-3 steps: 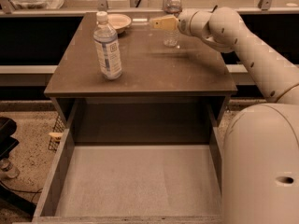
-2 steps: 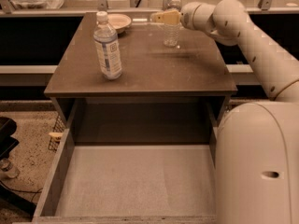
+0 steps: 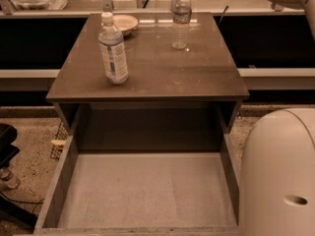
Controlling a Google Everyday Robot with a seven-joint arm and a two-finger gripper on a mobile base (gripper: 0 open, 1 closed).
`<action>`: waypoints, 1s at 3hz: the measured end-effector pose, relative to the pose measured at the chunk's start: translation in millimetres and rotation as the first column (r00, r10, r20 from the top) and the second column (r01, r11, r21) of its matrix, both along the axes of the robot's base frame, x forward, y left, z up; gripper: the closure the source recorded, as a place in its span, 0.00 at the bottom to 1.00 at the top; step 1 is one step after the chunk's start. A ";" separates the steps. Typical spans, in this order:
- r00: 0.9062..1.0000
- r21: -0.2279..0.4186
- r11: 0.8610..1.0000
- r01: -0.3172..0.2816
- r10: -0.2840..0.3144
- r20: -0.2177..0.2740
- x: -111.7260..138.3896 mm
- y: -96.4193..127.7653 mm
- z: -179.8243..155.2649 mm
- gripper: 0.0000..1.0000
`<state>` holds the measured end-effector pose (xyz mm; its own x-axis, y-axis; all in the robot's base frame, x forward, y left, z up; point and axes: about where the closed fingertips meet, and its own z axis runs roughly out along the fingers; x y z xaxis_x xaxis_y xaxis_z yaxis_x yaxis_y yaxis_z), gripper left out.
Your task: Pick water bottle from top drawer and place on counter
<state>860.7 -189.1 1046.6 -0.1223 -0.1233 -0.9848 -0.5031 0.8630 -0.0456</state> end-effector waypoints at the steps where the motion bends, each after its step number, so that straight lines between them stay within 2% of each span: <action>1: 0.995 -0.025 0.997 0.077 -0.075 0.065 -42.9 -45.3 52.4 0.00; 2: 0.991 -0.008 0.996 0.086 -0.085 0.099 -68.2 -39.1 81.7 0.00; 3: 0.992 -0.010 0.996 0.084 -0.083 0.097 -68.1 -38.4 81.0 0.00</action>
Offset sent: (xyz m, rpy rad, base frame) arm -0.0355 -0.0410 0.0432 -0.0280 -0.0493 -0.0661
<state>792.7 -227.5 1127.6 -0.0372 -0.1302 -0.9908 -0.4222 0.9007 -0.1025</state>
